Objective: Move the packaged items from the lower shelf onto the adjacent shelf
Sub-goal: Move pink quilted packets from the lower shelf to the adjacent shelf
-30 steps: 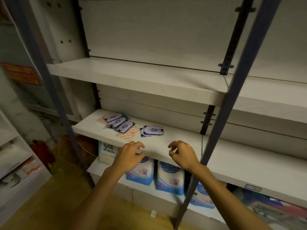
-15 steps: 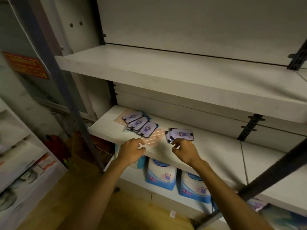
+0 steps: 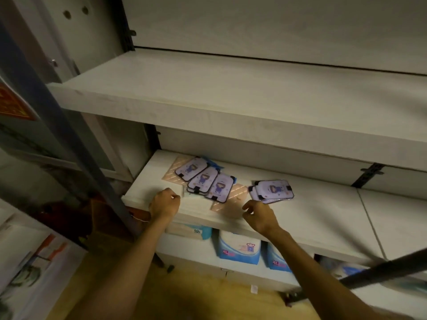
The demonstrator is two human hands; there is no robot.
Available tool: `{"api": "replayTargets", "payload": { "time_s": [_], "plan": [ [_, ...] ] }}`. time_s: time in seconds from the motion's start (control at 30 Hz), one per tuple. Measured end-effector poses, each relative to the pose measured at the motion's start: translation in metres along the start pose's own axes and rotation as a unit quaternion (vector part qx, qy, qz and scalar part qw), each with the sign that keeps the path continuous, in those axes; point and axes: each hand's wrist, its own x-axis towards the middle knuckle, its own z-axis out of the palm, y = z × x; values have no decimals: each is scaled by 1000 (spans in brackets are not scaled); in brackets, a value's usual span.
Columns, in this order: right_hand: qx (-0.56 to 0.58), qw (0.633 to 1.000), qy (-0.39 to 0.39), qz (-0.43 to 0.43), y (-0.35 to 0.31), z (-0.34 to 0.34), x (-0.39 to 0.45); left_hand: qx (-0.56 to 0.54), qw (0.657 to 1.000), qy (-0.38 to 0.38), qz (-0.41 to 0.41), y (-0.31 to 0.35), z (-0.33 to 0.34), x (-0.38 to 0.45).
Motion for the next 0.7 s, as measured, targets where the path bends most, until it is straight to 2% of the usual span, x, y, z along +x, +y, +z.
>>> {"api": "replayTargets", "payload": {
  "time_s": [0.3,0.57,0.7],
  "plan": [
    [-25,984,-6,176,-27,34,34,-45,997,-11,-56,-17,9,108],
    [-27,951,14,308,-44,56,53,-28,992,-49,-113,-12,30,141],
    [-11,942,26,335,-53,63,60,-12,986,-108,-122,-4,22,145]
  ]
}}
